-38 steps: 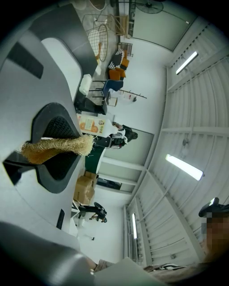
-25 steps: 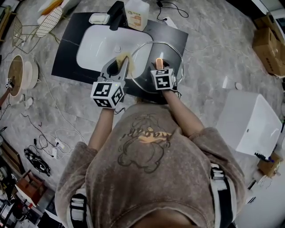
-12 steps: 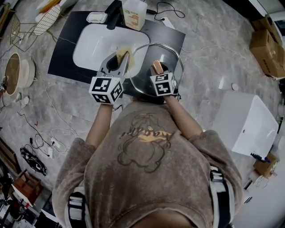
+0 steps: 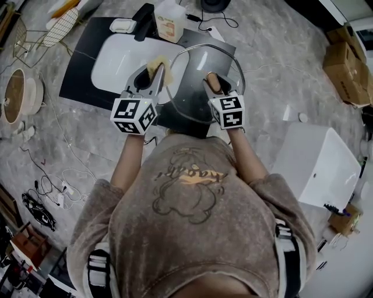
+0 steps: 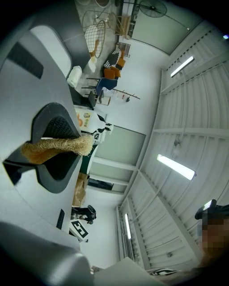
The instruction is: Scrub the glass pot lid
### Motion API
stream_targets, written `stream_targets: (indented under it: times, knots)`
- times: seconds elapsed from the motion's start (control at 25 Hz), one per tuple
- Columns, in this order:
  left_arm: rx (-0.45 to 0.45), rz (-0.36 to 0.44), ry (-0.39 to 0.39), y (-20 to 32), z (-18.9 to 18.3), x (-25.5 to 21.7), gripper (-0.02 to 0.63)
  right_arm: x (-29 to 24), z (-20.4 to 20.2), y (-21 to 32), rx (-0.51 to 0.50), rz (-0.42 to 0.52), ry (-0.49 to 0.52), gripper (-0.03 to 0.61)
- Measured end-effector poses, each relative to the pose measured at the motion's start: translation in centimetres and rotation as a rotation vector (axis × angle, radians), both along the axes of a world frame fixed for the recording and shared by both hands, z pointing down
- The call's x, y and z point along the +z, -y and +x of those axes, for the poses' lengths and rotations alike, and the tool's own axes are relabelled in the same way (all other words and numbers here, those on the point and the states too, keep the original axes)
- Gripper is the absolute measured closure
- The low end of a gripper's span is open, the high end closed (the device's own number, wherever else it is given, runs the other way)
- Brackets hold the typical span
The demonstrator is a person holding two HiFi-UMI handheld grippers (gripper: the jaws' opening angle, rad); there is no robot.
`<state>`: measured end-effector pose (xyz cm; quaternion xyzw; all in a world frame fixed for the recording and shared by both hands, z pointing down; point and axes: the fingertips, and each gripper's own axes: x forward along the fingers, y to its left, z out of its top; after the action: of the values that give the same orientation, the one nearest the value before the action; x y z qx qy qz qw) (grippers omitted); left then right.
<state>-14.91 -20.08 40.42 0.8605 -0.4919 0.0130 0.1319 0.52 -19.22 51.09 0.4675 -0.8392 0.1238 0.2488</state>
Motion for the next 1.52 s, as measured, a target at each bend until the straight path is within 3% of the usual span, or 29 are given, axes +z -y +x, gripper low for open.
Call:
stream_targets:
  times: [0.36, 0.68, 0.88, 1.08, 1.28, 1.52]
  knots:
    - [-0.053, 0.063, -0.037, 0.1, 0.6, -3.0, 0.543, -4.6, 4.9, -0.6, 0.054, 0.011, 0.34, 0.403]
    - [-0.046, 0.056, -0.05, 0.0, 2.4, -3.2, 0.543, -6.1, 7.3, -0.8, 0.037, -0.017, 0.663, 0.403]
    - [0.011, 0.055, -0.073, -0.5, 4.2, -3.7, 0.543, -6.2, 8.0, -1.5, 0.041, -0.069, 0.893, 0.403]
    - [0.111, 0.055, -0.164, -1.6, 6.8, -5.3, 0.543, -6.7, 7.3, -1.7, 0.035, -0.112, 1.099, 0.403]
    - [0.22, 0.077, -0.219, -2.5, 9.4, -6.9, 0.543, -7.0, 6.3, -1.8, 0.02, -0.144, 1.188, 0.403]
    - [0.244, 0.068, -0.329, -2.7, 10.1, -7.7, 0.543, -7.6, 5.7, -2.2, 0.02, -0.165, 1.314, 0.403]
